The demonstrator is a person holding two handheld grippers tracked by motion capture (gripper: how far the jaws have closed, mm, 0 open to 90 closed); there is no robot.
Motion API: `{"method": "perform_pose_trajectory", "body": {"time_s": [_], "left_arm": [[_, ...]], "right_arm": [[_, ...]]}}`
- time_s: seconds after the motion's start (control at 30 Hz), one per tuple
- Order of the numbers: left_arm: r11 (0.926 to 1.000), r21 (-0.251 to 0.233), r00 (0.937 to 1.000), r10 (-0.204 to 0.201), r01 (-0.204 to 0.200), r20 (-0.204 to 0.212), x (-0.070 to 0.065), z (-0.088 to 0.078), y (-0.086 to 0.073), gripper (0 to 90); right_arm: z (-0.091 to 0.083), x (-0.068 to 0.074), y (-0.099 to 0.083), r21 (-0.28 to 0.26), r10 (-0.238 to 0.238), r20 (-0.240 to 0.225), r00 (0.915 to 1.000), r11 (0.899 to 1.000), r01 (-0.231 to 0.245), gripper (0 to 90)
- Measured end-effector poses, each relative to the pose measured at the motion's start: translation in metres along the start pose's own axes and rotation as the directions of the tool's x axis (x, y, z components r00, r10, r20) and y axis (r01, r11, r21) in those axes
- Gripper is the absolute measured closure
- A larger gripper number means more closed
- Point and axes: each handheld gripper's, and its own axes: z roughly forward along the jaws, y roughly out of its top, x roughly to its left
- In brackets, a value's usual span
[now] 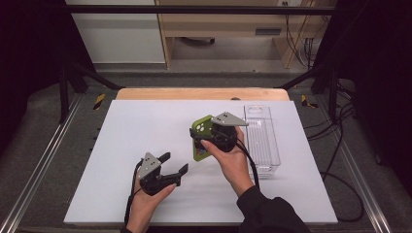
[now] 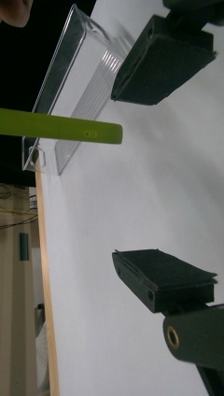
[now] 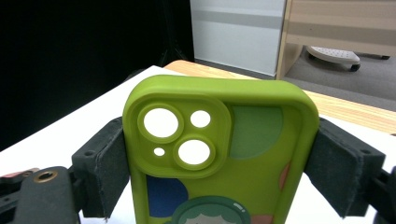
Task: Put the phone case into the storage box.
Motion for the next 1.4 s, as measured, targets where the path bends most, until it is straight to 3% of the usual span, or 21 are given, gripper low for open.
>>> {"method": "perform_pose_trajectory", "body": {"time_s": [0.1,0.2,0.27,0.97,1.4], "left_arm": [[0.9998,0.004,0.9997,0.017,-0.017,-0.016,0.002,-0.001,0.001,13.2],[0.9999,-0.005,0.9996,0.013,-0.013,-0.027,0.003,-0.002,0.002,9.0],[0.9999,-0.004,0.9996,0.014,-0.014,-0.026,0.003,-0.003,0.003,6.6],[0.9983,-0.008,0.9971,0.058,-0.058,-0.049,-0.001,-0.010,0.002,3.7],[0.9986,-0.034,0.9947,0.038,-0.042,-0.096,0.018,-0.020,0.004,2.9]], "right_arm": [[0.002,-0.005,0.003,0.000,-0.009,0.006,0.9999,1.000,0.009,16.2],[0.003,-0.010,0.006,-0.007,0.012,0.012,0.9999,1.000,-0.012,16.2],[0.004,-0.012,0.009,-0.006,-0.005,0.021,0.9998,1.000,0.005,16.2],[-0.007,-0.046,0.045,-0.036,0.009,0.074,0.9973,0.999,-0.006,16.3],[-0.005,-0.061,0.056,-0.041,0.029,0.097,0.9949,0.999,-0.025,16.3]]}}
